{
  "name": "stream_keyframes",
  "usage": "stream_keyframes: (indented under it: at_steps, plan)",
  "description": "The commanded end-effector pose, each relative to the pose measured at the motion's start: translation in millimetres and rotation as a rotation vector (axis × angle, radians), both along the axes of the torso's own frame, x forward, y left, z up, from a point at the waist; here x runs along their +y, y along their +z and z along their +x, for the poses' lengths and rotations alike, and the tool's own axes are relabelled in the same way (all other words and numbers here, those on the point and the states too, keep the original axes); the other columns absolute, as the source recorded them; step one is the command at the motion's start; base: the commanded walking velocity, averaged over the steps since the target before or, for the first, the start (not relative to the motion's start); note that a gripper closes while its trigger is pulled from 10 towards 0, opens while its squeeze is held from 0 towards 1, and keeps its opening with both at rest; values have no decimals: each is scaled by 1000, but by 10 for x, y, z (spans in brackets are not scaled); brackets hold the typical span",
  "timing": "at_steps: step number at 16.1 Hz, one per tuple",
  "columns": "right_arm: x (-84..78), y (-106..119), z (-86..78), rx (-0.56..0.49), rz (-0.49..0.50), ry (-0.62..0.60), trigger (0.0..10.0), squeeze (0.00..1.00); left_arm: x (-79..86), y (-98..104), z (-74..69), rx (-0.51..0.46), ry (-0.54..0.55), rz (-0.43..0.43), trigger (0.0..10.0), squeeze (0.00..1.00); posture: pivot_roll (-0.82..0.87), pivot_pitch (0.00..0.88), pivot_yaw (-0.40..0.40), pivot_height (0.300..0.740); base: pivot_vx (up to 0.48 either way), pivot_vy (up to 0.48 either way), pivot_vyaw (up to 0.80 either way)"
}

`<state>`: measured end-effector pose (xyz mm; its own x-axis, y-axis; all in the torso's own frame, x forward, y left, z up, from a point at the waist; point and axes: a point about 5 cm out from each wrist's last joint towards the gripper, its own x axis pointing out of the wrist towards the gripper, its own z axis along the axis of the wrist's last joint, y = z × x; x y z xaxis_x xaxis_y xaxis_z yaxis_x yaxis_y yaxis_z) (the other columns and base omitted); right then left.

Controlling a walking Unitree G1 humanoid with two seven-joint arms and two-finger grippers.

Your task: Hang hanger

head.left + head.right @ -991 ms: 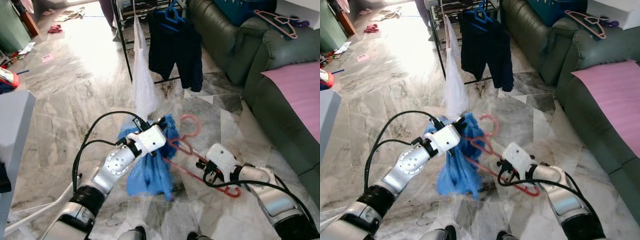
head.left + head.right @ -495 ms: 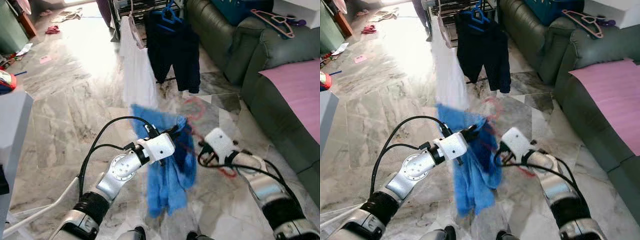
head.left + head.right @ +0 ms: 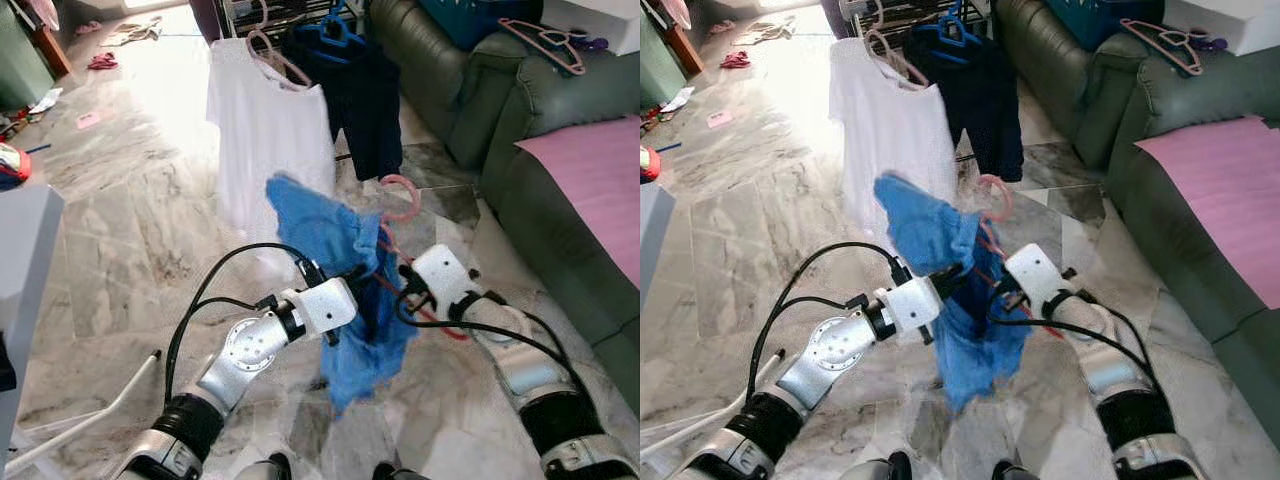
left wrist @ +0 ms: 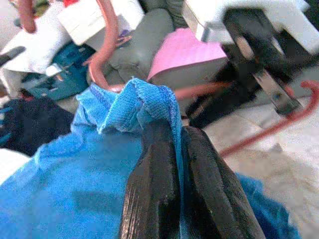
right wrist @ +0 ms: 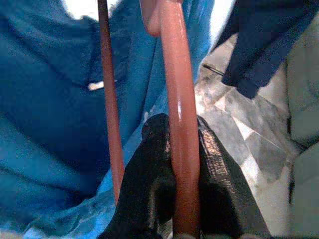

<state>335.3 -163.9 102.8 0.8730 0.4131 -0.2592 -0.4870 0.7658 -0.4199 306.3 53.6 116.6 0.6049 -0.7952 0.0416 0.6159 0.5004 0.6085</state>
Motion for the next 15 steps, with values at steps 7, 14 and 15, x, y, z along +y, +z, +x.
stream_keyframes:
  at_steps: [7, 14, 15]
  plan:
    - [186, -280, -115, 96, -52, 81, 10000, 0, -22, 418, 184, -153, 82, -111, 10000, 0, 32, 197, 75, 740, 0, 0, 0]
    - [82, -30, 33, -67, -6, -56, 10000, 0, -52, -2, -51, 11, -87, 27, 10000, 0, 27, 200, 75, 740, 0, 0, 0]
    - [86, -9, 39, -75, -6, -55, 10000, 0, -67, -12, -55, 17, -88, 25, 10000, 0, 26, 199, 74, 740, 0, 0, 0]
